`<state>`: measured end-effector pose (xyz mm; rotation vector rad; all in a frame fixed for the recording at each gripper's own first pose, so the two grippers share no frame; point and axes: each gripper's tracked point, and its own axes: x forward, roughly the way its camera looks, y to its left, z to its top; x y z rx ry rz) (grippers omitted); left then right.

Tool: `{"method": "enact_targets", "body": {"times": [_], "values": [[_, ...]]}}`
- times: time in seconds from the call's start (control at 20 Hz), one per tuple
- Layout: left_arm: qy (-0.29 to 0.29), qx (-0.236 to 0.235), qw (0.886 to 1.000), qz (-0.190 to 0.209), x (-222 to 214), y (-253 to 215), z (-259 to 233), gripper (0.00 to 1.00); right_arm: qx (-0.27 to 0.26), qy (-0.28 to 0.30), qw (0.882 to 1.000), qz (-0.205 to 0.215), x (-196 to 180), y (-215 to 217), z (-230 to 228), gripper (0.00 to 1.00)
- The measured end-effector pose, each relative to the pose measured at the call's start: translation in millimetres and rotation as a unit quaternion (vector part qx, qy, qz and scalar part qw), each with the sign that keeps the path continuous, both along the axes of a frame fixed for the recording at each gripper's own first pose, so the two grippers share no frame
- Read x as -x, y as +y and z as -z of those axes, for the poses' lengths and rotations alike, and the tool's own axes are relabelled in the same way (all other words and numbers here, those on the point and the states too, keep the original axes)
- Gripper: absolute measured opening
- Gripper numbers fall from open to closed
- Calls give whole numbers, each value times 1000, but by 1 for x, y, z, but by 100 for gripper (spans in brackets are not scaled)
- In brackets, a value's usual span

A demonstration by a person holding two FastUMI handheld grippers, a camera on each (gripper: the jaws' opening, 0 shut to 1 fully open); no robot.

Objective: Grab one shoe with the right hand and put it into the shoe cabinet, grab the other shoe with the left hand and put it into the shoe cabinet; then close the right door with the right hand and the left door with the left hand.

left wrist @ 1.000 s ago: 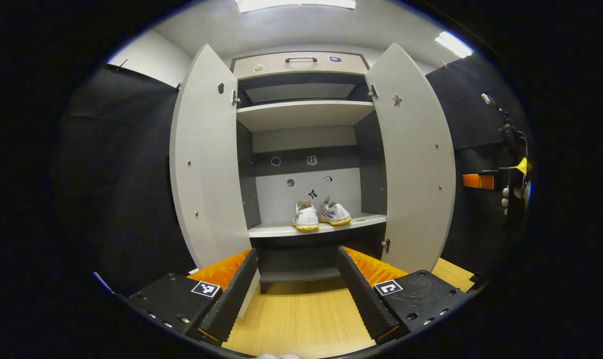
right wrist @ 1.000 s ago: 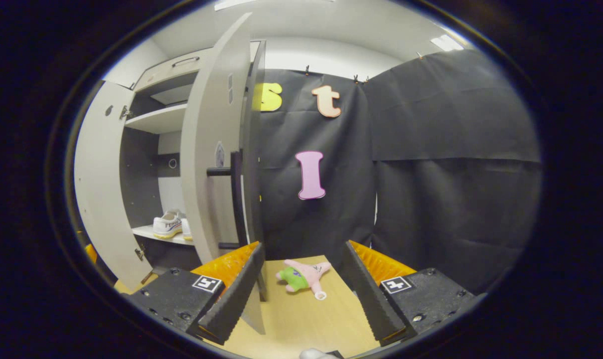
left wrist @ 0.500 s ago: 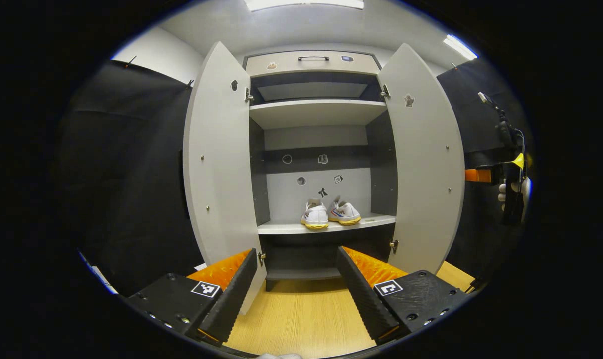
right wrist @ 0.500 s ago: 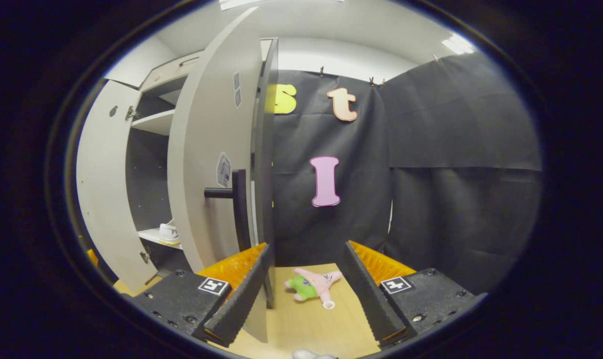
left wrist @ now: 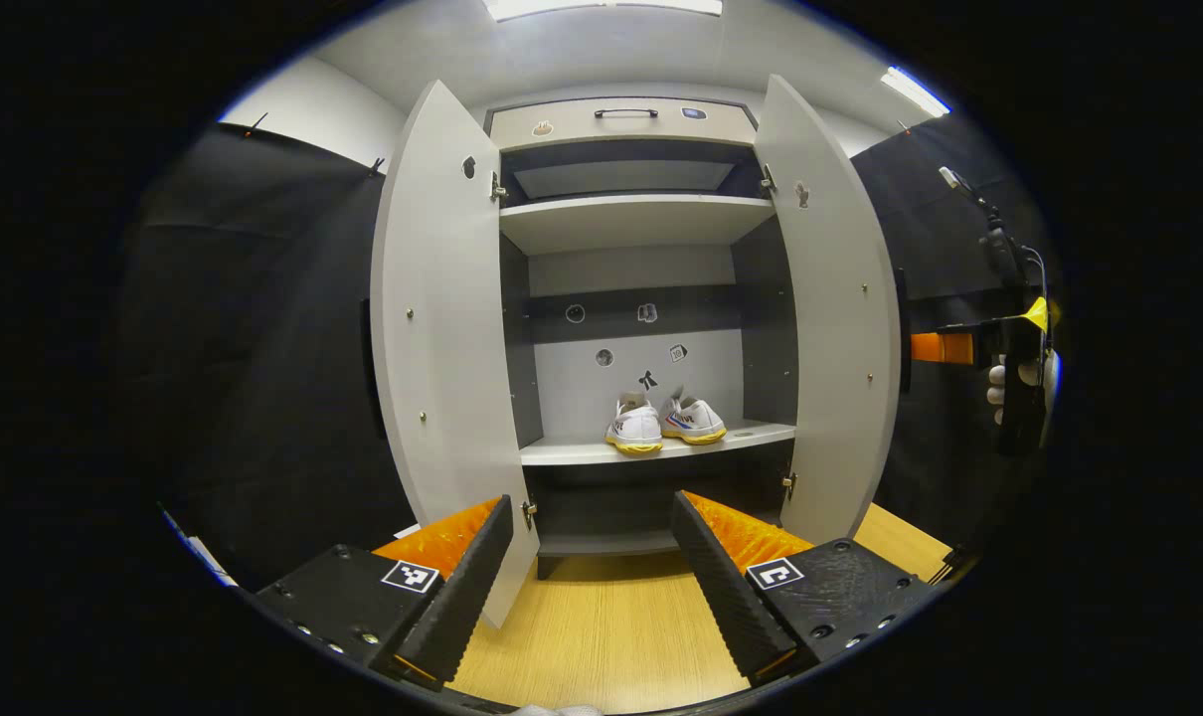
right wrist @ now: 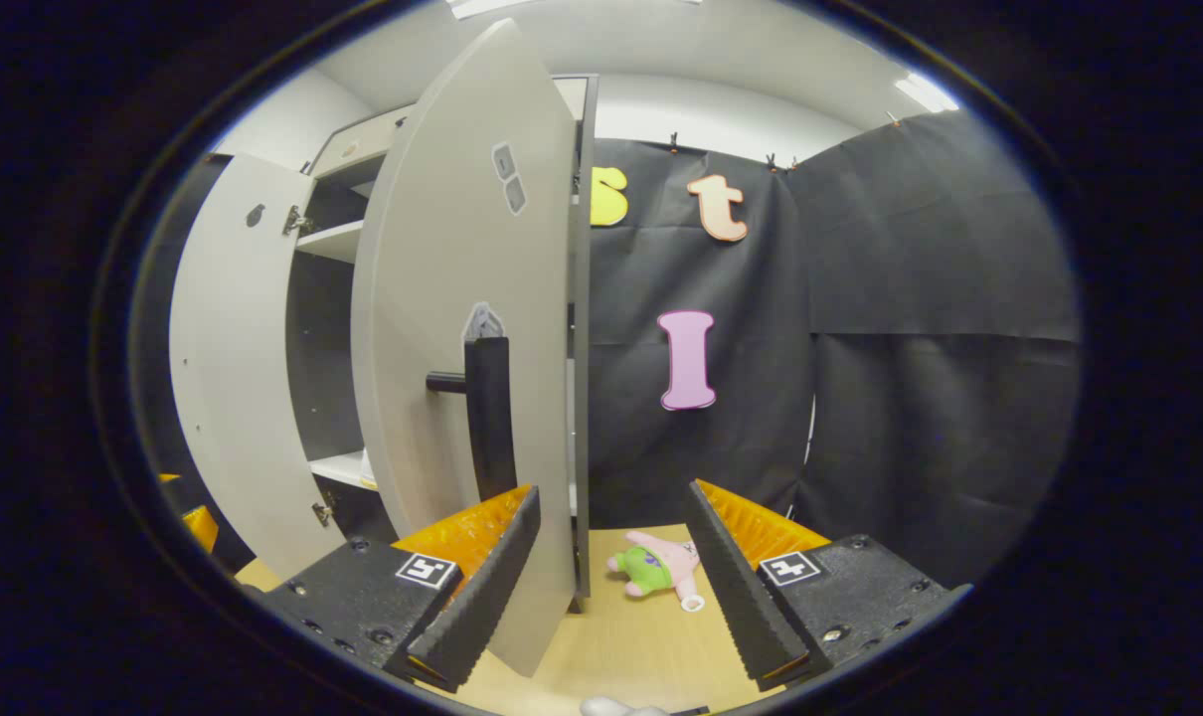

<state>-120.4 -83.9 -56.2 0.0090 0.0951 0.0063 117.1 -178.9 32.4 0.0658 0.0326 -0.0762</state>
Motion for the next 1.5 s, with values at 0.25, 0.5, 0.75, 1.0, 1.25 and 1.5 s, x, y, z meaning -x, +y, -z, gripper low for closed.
{"method": "enact_targets", "body": {"times": [0.25,0.5,0.75,1.0,1.25,1.5], "values": [[7,-3,1000,-6,8,13,2,96,1,-3,999,-43,-14,49,-3,92],[12,-5,1000,-13,17,26,4,100,-6,-9,996,-84,-22,90,-6,93],[7,-2,1000,-15,23,37,0,96,6,-19,995,-93,3,110,-12,98],[0,1,1000,-8,20,49,-4,96,11,-18,995,-100,30,130,-9,97],[-20,-12,999,-29,7,92,-17,96,11,-5,995,-98,54,147,6,97],[-40,-27,996,-70,-15,158,-35,100,8,18,996,-91,74,161,27,97]]}}
